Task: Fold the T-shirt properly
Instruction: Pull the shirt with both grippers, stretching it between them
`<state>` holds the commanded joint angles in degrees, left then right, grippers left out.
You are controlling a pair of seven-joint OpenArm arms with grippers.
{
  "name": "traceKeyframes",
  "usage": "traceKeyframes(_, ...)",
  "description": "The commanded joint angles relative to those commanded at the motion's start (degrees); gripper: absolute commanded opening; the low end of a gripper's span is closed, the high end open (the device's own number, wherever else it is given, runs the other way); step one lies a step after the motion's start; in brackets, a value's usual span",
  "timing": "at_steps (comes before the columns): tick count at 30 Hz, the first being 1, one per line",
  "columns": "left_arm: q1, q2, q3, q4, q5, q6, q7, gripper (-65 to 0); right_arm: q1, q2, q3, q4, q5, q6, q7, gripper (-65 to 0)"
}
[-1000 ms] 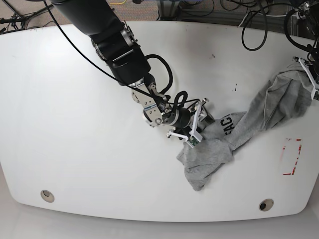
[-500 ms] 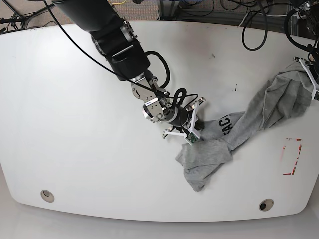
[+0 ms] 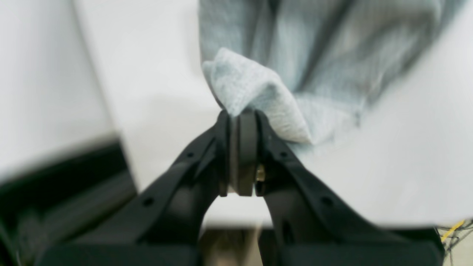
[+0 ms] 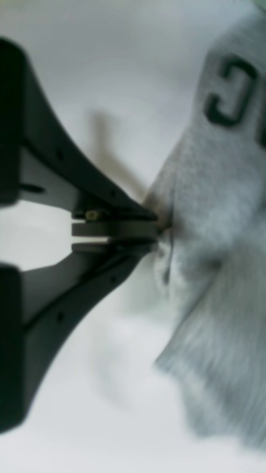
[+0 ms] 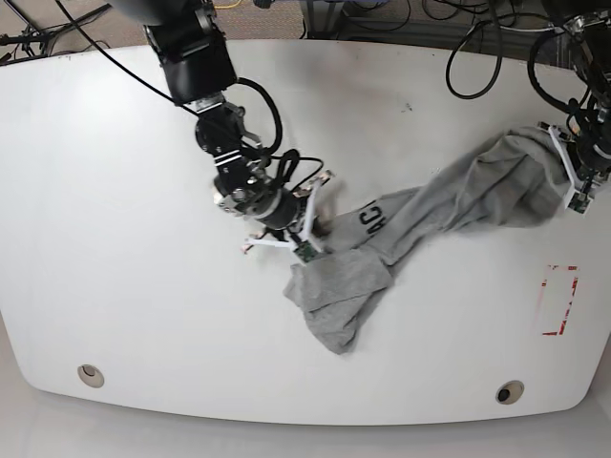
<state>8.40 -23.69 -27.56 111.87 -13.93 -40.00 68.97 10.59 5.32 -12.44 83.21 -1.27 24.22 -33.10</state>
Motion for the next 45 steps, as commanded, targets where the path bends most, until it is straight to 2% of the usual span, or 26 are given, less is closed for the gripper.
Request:
traceKeyframes(2, -1.41, 0.09, 2.2, 0.0, 0.0, 0.0, 0.0, -65.0, -1.58, 1.49, 2.55, 1.76, 0.0, 1.23, 0.0, -65.0)
traceKeyframes(7, -5.01, 1.41, 9.23, 0.0, 0.0, 0.0, 0.0, -65.0, -6.68, 4.57, 11.25, 6.95, 0.0, 5.8, -1.67, -65.0)
traceKeyframes(9, -6.07, 2.55, 10.46, 0.0, 0.09, 0.0, 0.0, -65.0, -8.18, 4.92, 13.98, 8.44, 0.0, 7.12, -2.73, -65.0)
traceKeyframes(10, -6.95, 3.25, 11.6, 0.0, 0.35, 0.0, 0.0, -65.0, -9.58, 5.1, 16.18, 9.93, -0.09, 8.62, -3.78, -65.0)
traceKeyframes(13, -8.18, 4.22, 13.98, 0.0, 2.64, 0.0, 0.0, -65.0, -12.75, 5.01, 19.6, 13.19, -0.35, 11.16, -5.01, -65.0)
traceKeyframes(15, -8.62, 4.66, 15.38, -0.09, 4.66, 0.0, 0.0, -65.0, -14.59, 4.92, 21.19, 15.12, -0.35, 11.96, -5.71, -65.0)
traceKeyframes(22, -9.67, 6.07, 17.58, -0.26, 10.99, 0.0, 0.0, -65.0, -21.36, 4.75, 23.74, 21.98, 0.0, 12.75, -8.35, -65.0)
traceKeyframes(27, -9.67, 5.71, 17.58, -0.26, 11.6, 0.0, 0.0, -65.0, -24.79, 2.9, 24.0, 23.74, -0.44, 12.75, -8.88, -65.0)
traceKeyframes(37, -9.67, 5.71, 17.49, -0.26, 11.69, 0.0, 0.0, -65.0, -27.34, 1.41, 23.91, 23.91, -0.09, 12.75, -8.97, -64.4)
traceKeyframes(39, -9.67, 5.71, 17.49, -0.26, 11.69, 0.0, 0.0, -65.0, -27.08, 1.05, 24.44, 24.62, -0.18, 12.75, -8.97, -61.2)
traceKeyframes(41, -9.67, 5.71, 17.49, -0.26, 11.69, 0.0, 0.0, -65.0, -26.99, 0.97, 25.93, 25.67, 0.0, 12.75, -8.97, -55.2)
traceKeyframes(45, -9.58, 5.71, 17.41, -0.26, 11.78, 0.0, 0.0, -65.0, -26.46, -0.88, 29.63, 27.52, 0.0, 13.1, -8.97, -37.3)
